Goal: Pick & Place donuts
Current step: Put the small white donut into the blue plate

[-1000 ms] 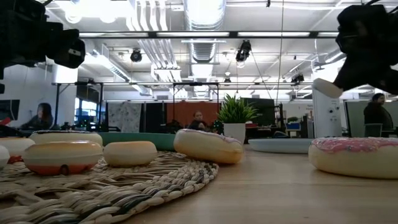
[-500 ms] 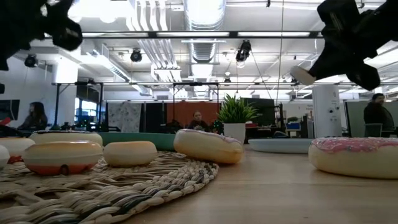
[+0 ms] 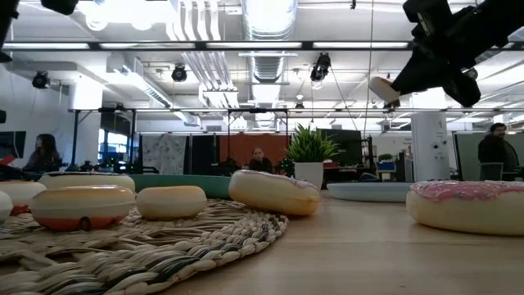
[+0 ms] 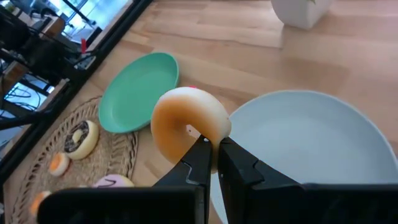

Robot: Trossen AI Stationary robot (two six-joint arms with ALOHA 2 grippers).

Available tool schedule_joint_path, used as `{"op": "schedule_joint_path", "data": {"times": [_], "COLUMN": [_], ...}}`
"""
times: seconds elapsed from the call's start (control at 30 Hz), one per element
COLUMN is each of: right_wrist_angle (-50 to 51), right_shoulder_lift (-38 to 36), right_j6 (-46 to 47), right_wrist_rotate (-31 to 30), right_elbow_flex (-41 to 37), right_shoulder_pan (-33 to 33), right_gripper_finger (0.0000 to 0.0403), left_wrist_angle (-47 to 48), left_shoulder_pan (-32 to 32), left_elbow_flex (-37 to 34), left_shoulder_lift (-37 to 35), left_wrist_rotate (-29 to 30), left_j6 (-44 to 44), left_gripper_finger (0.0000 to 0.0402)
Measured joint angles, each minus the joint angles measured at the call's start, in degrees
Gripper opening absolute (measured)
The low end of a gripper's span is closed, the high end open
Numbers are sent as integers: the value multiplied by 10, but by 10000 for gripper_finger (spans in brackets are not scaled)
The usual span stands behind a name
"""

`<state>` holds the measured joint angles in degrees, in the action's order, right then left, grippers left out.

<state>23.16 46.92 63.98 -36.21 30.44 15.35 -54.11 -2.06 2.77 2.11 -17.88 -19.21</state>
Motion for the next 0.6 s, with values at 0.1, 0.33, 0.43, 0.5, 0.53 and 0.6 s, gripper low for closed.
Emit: {"op": "schedule_joint_path", "data": {"times": [0.1,0.33,0.43,0.5,0.53,0.6], "right_wrist_angle": [0,0,0,-3,-8,-26], "right_shoulder_lift": [0,0,0,0,0,0], "right_j6": [-8,-8,-13,-15,-19,-33], "right_wrist_rotate": [0,0,1,1,1,2], "right_elbow_flex": [2,2,2,2,2,2], "right_shoulder_pan": [-4,-6,-10,-16,-19,-24], "right_gripper_finger": [13,13,13,13,13,13], "left_wrist_angle": [-1,8,74,152,182,201], "left_shoulder_pan": [0,0,0,-1,-1,0], "left_elbow_flex": [6,-5,-4,2,5,11], "left_shoulder_lift": [0,9,37,68,89,137], "left_wrist_rotate": [2,124,231,260,267,286], "left_j6": [-44,-73,-163,-212,-237,-283], "left_gripper_finger": [94,94,94,94,94,94]}}
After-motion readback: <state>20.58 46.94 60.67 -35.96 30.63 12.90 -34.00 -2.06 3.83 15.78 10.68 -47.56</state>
